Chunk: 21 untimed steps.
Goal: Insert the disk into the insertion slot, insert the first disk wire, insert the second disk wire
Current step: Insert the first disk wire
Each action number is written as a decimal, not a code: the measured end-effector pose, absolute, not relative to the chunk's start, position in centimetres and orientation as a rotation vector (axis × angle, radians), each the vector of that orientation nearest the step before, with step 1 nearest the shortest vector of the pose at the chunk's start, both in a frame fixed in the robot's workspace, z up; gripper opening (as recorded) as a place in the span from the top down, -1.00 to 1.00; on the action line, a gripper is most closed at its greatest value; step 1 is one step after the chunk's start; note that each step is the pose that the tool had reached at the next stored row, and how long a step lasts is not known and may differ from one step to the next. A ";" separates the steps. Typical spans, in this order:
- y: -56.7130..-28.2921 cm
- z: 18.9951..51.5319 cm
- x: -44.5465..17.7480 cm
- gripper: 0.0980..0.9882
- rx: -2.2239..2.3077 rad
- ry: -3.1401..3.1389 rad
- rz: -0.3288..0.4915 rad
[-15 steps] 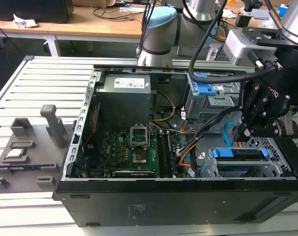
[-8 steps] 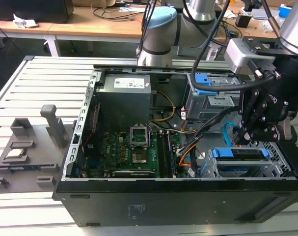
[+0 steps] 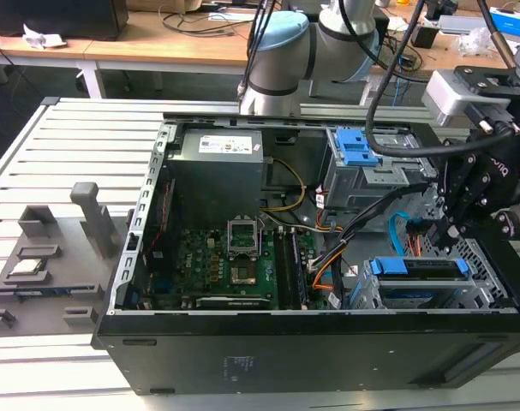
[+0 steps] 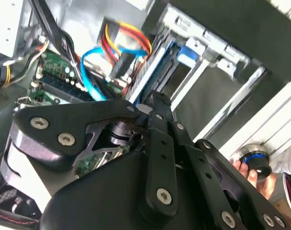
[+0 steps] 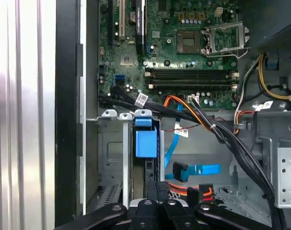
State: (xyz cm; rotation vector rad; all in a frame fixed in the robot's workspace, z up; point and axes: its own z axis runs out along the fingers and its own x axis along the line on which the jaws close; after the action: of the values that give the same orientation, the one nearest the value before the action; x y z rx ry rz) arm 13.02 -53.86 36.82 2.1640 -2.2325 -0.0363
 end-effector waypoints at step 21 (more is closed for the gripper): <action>-50.0 35.4 14.0 0.41 2.151 -2.220 -0.007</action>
State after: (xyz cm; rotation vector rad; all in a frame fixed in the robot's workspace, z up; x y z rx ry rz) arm 13.98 -49.98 35.45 2.1507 -2.2198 -0.0066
